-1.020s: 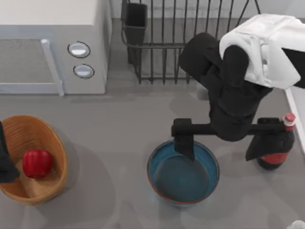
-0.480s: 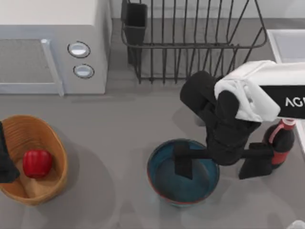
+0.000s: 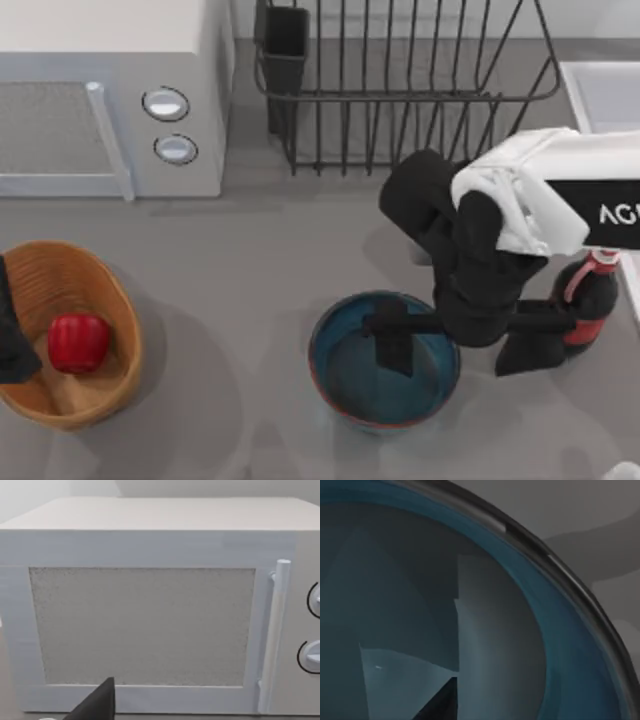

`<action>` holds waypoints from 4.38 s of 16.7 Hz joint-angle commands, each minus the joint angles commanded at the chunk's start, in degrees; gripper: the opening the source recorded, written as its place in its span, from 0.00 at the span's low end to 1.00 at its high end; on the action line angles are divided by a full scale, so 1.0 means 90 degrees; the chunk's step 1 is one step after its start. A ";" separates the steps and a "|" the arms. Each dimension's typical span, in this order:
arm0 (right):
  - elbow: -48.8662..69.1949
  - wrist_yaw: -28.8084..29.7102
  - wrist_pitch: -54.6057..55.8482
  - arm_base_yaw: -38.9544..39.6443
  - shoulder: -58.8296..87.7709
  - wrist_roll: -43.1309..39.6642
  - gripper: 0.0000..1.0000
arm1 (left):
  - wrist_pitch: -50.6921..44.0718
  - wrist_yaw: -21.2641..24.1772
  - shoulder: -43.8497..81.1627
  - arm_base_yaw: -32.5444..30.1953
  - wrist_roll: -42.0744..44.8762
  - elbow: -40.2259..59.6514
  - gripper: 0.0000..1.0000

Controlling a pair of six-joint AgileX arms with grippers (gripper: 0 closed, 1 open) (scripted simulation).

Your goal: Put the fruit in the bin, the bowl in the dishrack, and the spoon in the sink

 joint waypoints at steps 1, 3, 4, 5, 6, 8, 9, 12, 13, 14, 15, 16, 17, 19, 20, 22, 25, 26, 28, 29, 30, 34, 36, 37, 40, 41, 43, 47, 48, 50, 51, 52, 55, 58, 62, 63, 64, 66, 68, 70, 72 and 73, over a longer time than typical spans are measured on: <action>0.0000 0.0000 0.0000 0.0000 0.0000 0.0000 0.62 | 0.0000 0.0000 0.0000 0.0000 0.0000 0.0000 1.00; 0.0000 0.0000 0.0000 0.0000 0.0000 0.0000 0.47 | 0.0000 0.0000 0.0000 0.0000 0.0000 0.0000 1.00; 0.0000 0.0000 0.0000 0.0000 0.0000 0.0000 0.40 | 0.0000 0.0000 0.0000 0.0000 0.0000 0.0000 1.00; 0.0000 0.0000 0.0000 0.0000 0.0000 0.0000 0.32 | 0.0000 0.0000 0.0000 0.0000 0.0000 0.0000 1.00; 0.0000 0.0000 0.0000 0.0000 0.0000 0.0000 0.25 | 0.0000 0.0000 0.0000 0.0000 0.0000 0.0000 1.00; 0.0000 0.0000 0.0000 0.0000 0.0000 0.0000 0.10 | 0.0000 0.0000 0.0000 0.0000 0.0000 0.0000 1.00; 0.0000 0.0000 0.0000 0.0000 0.0000 0.0000 0.02 | 0.0000 0.0000 0.0000 0.0000 0.0000 0.0000 1.00; 0.0000 0.0000 0.0000 0.0000 0.0000 0.0000 0.00 | 0.0000 0.0000 0.0000 0.0000 0.0000 0.0000 1.00; 0.0000 0.0000 0.0000 0.0000 0.0000 0.0000 0.00 | 0.0000 0.0000 0.0000 0.0000 0.0000 0.0000 1.00; 0.0000 0.0000 0.0000 0.0000 0.0000 0.0000 0.00 | 0.0000 0.0000 0.0000 0.0000 0.0000 0.0000 1.00; 0.0000 0.0000 0.0000 0.0000 0.0000 0.0000 0.00 | 0.0000 0.0000 0.0000 0.0000 0.0000 0.0000 1.00; 0.0000 0.0000 0.0000 0.0000 0.0000 0.0000 0.00 | 0.0000 0.0000 0.0000 0.0000 0.0000 0.0000 1.00; 0.0000 0.0000 0.0000 0.0000 0.0000 0.0000 0.00 | 0.0000 0.0000 0.0000 0.0000 0.0000 0.0000 1.00; 0.0015 -0.0003 -0.0015 0.0026 -0.0020 0.0015 0.00 | 0.0000 0.0000 0.0000 0.0000 0.0000 0.0000 1.00; 0.0048 -0.0025 -0.0052 0.0085 -0.0075 0.0063 0.00 | 0.0000 0.0000 0.0000 0.0000 0.0000 0.0000 1.00; 0.0197 -0.0024 -0.0218 0.0249 -0.0271 0.0229 0.00 | 0.0000 0.0000 0.0000 0.0000 0.0000 0.0000 1.00; 0.0601 0.0074 -0.0752 0.0355 -0.0591 0.0396 0.00 | 0.0000 0.0000 0.0000 0.0000 0.0000 0.0000 1.00; 0.0764 0.0090 -0.1003 0.0350 -0.0667 0.0401 0.00 | 0.0000 0.0000 0.0000 0.0000 0.0000 0.0000 1.00; 0.1105 0.0081 -0.1549 0.0295 -0.0754 0.0331 0.00 | 0.0000 0.0000 0.0000 0.0000 0.0000 0.0000 1.00; 0.1270 0.0065 -0.1814 0.0238 -0.0769 0.0259 0.00 | 0.0000 0.0000 0.0000 0.0000 0.0000 0.0000 1.00; 0.1420 0.0044 -0.2047 0.0164 -0.0770 0.0170 0.00 | 0.0000 0.0000 0.0000 0.0000 0.0000 0.0000 1.00; 0.1715 0.0000 -0.2423 -0.0007 -0.0719 -0.0025 0.00 | 0.0000 0.0000 0.0000 0.0000 0.0000 0.0000 1.00; 0.1715 0.0000 -0.2423 -0.0007 -0.0719 -0.0025 0.00 | 0.0000 0.0000 0.0000 0.0000 0.0000 0.0000 1.00; 0.1697 0.0004 -0.2406 0.0020 -0.0722 -0.0014 0.00 | 0.0000 0.0000 0.0000 0.0000 0.0000 0.0000 1.00; 0.1696 0.0224 -0.2209 0.0049 -0.0778 -0.0135 0.00 | 0.0000 0.0000 0.0000 0.0000 0.0000 0.0000 1.00; 0.1696 0.0433 -0.2012 0.0089 -0.0832 -0.0249 0.00 | 0.0000 0.0000 0.0000 0.0000 0.0000 0.0000 1.00; 0.1699 0.1033 -0.1418 0.0229 -0.0989 -0.0569 0.00 | 0.0000 0.0000 0.0000 0.0000 0.0000 0.0000 1.00; 0.1703 0.2746 0.0462 0.0766 -0.1501 -0.1496 0.00 | 0.0000 0.0000 0.0000 0.0000 0.0000 0.0000 1.00; 0.1698 0.3230 0.1026 0.0938 -0.1662 -0.1769 0.00 | 0.0000 0.0000 0.0000 0.0000 0.0000 0.0000 1.00; 0.1677 0.4188 0.2173 0.1293 -0.2002 -0.2333 0.00 | 0.0000 0.0000 0.0000 0.0000 0.0000 0.0000 1.00; 0.1661 0.4639 0.2724 0.1468 -0.2177 -0.2617 0.00 | 0.0000 0.0000 0.0000 0.0000 0.0000 0.0000 1.00; 0.1641 0.5062 0.3243 0.1636 -0.2349 -0.2895 0.00 | 0.0000 0.0000 0.0000 0.0000 0.0000 0.0000 1.00; 0.1573 0.6097 0.4479 0.2060 -0.2799 -0.3631 0.00 | 0.0000 0.0000 0.0000 0.0000 0.0000 0.0000 1.00; 0.1521 0.6668 0.5114 0.2311 -0.3073 -0.4090 0.00 | 0.0000 0.0000 0.0000 0.0000 0.0000 0.0000 1.00; 0.1513 0.6749 0.5202 0.2347 -0.3112 -0.4158 0.00 | 0.0000 0.0000 0.0000 0.0000 0.0000 0.0000 1.00; 0.1531 0.6738 0.5192 0.2315 -0.3094 -0.4145 0.00 | 0.0000 0.0000 0.0000 0.0000 0.0000 0.0000 1.00; 0.1528 0.6724 0.5207 0.2301 -0.3080 -0.4146 0.00 | 0.0000 0.0000 0.0000 0.0000 0.0000 0.0000 1.00; 0.1508 0.6530 0.5417 0.2124 -0.2873 -0.4155 0.00 | 0.0000 0.0000 0.0000 0.0000 0.0000 0.0000 1.00; 0.1442 0.6195 0.5879 0.1795 -0.2418 -0.4166 0.00 | 0.0000 0.0000 0.0000 0.0000 0.0000 0.0000 1.00; 0.1350 0.5852 0.6564 0.1432 -0.1805 -0.4179 0.00 | 0.0000 0.0000 0.0000 0.0000 0.0000 0.0000 1.00; 0.1261 0.5588 0.7470 0.1144 -0.1136 -0.4194 0.00 | 0.0000 0.0000 0.0000 0.0000 0.0000 0.0000 1.00; 0.1226 0.5433 0.7975 0.0980 -0.0814 -0.4203 0.00 | 0.0000 0.0000 0.0000 0.0000 0.0000 0.0000 1.00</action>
